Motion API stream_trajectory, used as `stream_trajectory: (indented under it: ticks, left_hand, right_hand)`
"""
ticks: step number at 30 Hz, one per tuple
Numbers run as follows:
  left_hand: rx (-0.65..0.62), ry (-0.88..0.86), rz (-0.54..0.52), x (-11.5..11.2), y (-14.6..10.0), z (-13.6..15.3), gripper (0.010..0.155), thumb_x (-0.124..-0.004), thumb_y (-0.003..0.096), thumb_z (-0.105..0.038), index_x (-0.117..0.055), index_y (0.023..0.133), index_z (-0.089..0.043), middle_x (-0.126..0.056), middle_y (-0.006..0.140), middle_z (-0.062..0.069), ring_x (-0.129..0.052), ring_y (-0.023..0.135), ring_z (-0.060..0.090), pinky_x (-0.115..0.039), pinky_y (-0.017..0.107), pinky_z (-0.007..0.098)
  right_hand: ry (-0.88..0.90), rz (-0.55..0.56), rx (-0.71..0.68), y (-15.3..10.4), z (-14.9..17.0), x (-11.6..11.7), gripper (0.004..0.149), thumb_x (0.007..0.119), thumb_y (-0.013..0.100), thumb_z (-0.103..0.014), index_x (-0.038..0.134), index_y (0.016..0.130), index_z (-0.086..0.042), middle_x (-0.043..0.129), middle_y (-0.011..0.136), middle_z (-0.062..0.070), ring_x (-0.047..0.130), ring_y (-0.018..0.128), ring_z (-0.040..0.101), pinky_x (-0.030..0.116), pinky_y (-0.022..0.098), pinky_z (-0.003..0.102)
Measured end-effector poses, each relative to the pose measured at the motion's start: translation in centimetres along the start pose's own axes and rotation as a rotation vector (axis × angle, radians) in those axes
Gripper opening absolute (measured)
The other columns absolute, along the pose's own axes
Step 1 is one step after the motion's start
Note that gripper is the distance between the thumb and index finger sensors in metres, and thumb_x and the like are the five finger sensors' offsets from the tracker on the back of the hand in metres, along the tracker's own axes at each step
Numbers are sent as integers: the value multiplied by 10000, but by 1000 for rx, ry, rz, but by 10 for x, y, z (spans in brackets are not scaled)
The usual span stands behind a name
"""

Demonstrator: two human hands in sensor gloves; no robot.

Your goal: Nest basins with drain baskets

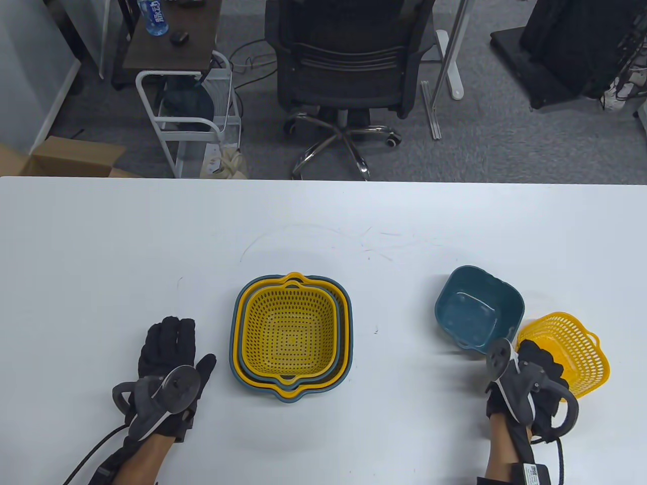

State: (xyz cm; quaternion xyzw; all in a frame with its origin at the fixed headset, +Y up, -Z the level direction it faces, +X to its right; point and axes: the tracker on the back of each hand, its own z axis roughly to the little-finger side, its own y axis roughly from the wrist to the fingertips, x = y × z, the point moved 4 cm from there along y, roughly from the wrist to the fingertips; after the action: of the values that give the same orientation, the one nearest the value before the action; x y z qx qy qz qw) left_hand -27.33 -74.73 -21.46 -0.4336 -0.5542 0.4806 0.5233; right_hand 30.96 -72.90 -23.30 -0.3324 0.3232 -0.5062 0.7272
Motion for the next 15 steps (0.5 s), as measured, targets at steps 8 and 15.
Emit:
stream_trajectory:
  ticks: [8, 15]
  left_hand:
    - [-5, -10, -17, 5, -1, -1, 862, -729, 464, -619, -418, 1130, -169, -411, 1209, 178, -515, 1052, 522, -586, 715, 623]
    - [-12, -15, -20, 6, -2, -1, 862, -729, 464, -619, -419, 1130, -167, -409, 1209, 181, -515, 1052, 523, -586, 715, 624]
  right_hand:
    - [51, 201, -75, -15, -18, -51, 440, 927, 410, -172, 790, 821, -95, 892, 783, 146, 931, 664, 390, 838, 445, 520]
    - [54, 308, -314, -37, -75, -77, 438, 920, 420, -192, 780, 833, -145, 881, 819, 98, 915, 728, 356, 827, 511, 513]
